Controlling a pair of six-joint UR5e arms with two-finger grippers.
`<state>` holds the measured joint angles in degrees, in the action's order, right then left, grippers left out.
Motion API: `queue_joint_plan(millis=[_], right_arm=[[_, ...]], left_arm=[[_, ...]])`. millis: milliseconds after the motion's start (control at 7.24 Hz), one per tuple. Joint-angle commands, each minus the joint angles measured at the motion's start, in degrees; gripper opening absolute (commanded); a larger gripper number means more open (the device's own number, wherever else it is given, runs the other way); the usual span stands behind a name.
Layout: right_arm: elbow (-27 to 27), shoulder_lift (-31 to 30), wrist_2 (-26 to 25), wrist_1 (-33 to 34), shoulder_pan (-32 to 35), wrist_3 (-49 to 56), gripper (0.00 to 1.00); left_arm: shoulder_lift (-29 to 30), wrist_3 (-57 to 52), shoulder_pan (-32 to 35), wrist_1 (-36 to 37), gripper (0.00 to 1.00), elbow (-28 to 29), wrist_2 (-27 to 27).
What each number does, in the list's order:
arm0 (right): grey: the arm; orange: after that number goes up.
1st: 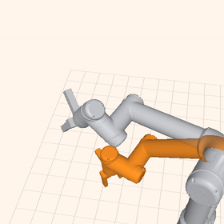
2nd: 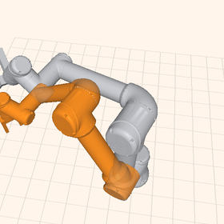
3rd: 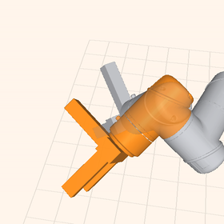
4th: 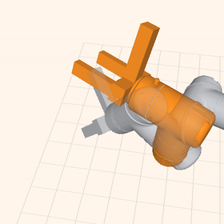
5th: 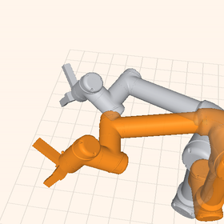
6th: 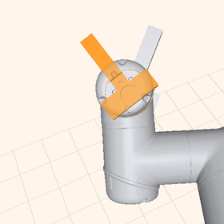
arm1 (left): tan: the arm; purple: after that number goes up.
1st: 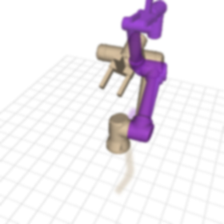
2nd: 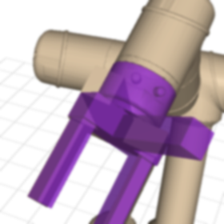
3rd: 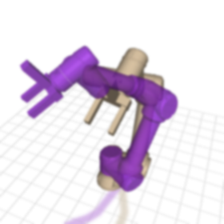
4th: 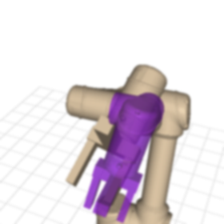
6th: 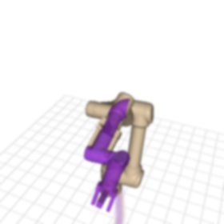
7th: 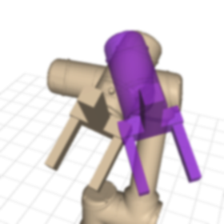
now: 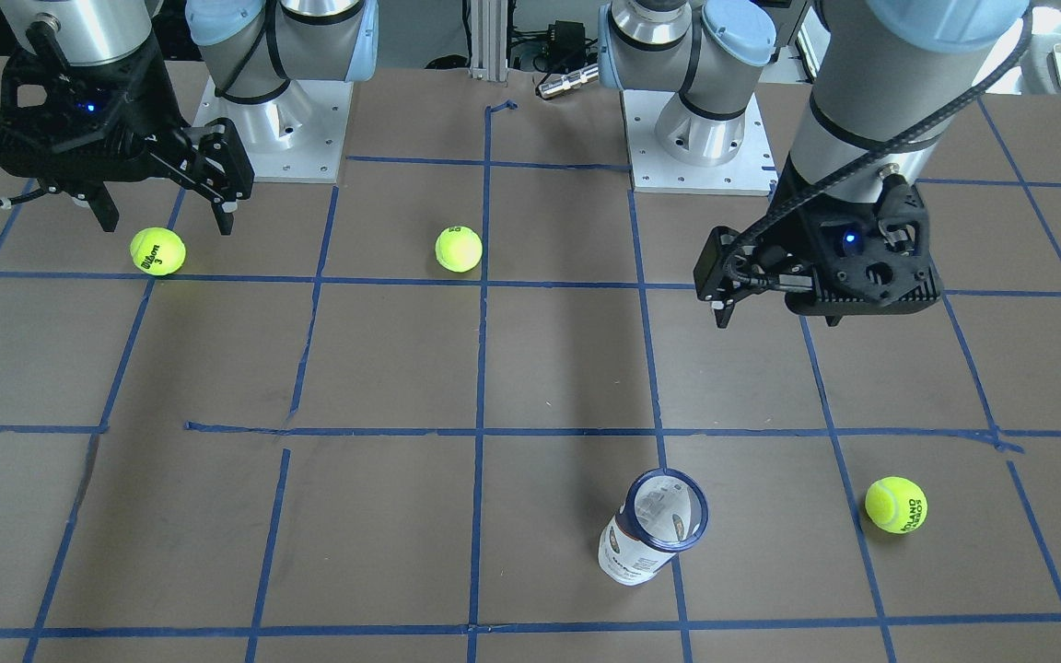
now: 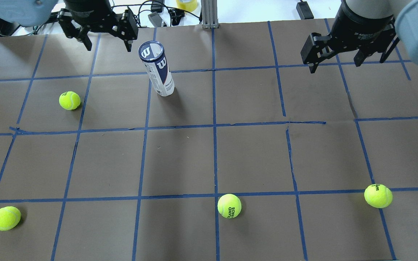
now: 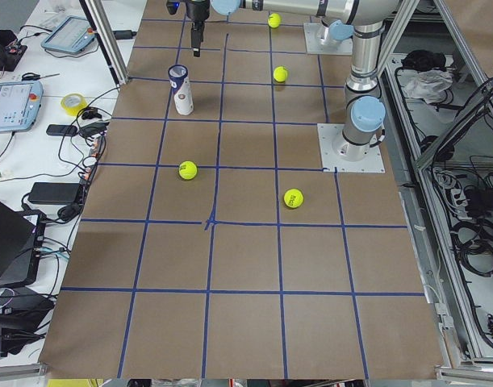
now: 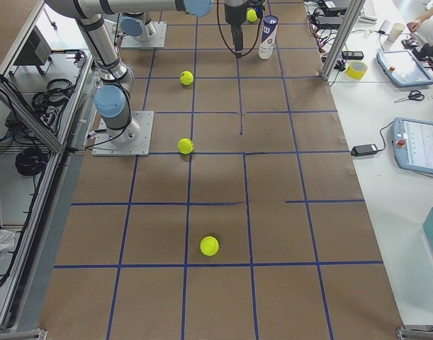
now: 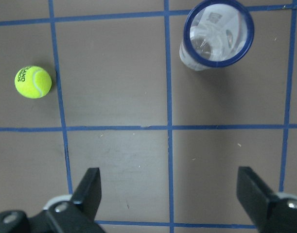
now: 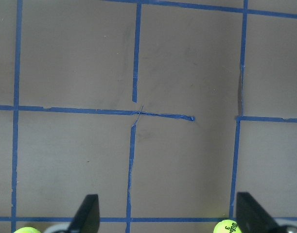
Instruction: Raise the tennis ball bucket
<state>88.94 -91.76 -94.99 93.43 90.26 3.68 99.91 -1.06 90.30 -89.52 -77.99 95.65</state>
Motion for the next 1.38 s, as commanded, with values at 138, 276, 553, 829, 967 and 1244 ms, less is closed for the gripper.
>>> queue_joint_plan(millis=[138,276,553,829,967,1244], right_arm=[[0.00,0.00,-0.02,0.00,0.00,-0.08,1.00],[0.09,0.00,-0.02,0.00,-0.08,0.01,1.00],[0.09,0.09,-0.02,0.00,-0.09,0.01,1.00],[0.00,0.00,-0.02,0.00,0.00,0.01,1.00],[0.09,0.00,-0.02,0.00,0.00,0.01,1.00],[0.09,0.09,-0.02,0.00,-0.08,0.01,1.00]], left_arm=[[-6.29,-5.44,-4.78,2.07,1.00,-8.12,-5.54],[-8.13,-5.53,-4.87,2.16,1.00,-10.66,-5.91],[-9.55,-5.53,-4.96,2.07,1.00,-11.74,-5.91],[-9.73,-5.36,-4.96,1.72,1.00,-11.83,-7.22],[-9.91,-5.44,-5.05,1.72,1.00,-11.74,-7.32],[-10.08,-5.44,-4.96,1.63,1.00,-11.83,-7.32]])
